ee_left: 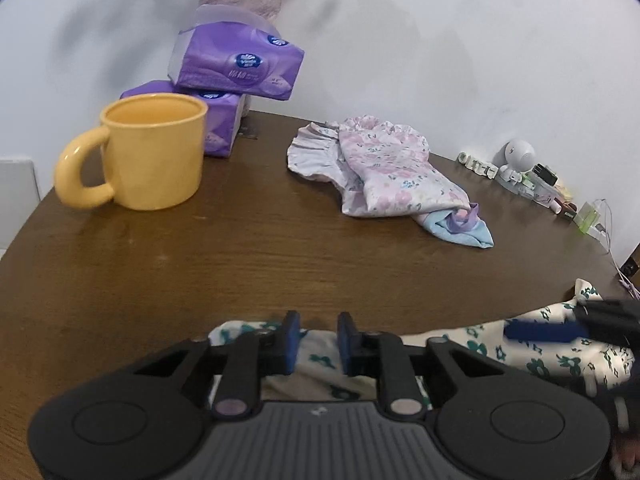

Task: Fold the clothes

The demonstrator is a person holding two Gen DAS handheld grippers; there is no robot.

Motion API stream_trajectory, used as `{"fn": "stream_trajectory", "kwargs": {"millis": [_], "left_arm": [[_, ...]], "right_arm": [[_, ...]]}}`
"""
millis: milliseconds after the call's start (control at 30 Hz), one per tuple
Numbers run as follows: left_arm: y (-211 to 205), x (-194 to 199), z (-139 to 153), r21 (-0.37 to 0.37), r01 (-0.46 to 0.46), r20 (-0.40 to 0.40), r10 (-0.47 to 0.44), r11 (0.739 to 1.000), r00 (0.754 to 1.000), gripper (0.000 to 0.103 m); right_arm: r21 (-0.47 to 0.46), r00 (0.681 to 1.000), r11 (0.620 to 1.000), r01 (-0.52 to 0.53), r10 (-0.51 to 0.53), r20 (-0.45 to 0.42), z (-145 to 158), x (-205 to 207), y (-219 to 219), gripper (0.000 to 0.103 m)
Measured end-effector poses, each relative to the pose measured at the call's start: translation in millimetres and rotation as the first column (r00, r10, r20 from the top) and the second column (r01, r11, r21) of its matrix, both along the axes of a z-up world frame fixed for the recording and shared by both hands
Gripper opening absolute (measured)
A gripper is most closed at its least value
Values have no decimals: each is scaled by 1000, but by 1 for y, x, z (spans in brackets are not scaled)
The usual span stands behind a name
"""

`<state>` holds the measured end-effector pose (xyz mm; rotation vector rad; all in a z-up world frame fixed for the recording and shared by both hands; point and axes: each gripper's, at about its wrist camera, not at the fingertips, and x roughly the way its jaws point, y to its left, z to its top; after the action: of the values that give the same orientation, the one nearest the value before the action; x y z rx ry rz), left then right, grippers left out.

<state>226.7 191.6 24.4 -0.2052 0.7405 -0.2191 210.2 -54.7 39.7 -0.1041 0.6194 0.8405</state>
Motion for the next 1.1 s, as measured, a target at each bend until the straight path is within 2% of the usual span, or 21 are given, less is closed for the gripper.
{"fn": "stream_trajectory", "kwargs": {"millis": [200,267,367,433,533,667,867,1100], "left_arm": [[3,-17,-5,4,-77,24,77,997,997,12],[-1,-23,-5,26,-104,36,103,994,994,11],[-6,-30,-5,47,-161,50,159,986,986,11],[-6,-33,-6,30,-198,53,196,980,979,11],[2,-36,-6,-35,-243,51,244,970,968,11],[15,-46,5,-113,-251,105,263,961,959,11],[17,-36,-5,-97,-246,21,249,964,968,11],[12,-44,-8,-53,-294,25,295,954,955,11]], "right_arm": [[-42,987,989,141,-144,-70,-20,24,-17,37],[-63,980,982,177,-181,-80,-27,29,-20,36],[-96,982,979,182,-185,-25,-30,23,-14,36],[-115,983,976,183,-183,10,-31,17,-10,36],[-115,983,976,183,-182,21,-30,15,-10,36],[-117,983,976,183,-181,31,-31,15,-9,37],[-119,982,975,186,-183,36,-31,14,-8,37],[-121,980,972,199,-194,50,-32,11,-8,38]]}}
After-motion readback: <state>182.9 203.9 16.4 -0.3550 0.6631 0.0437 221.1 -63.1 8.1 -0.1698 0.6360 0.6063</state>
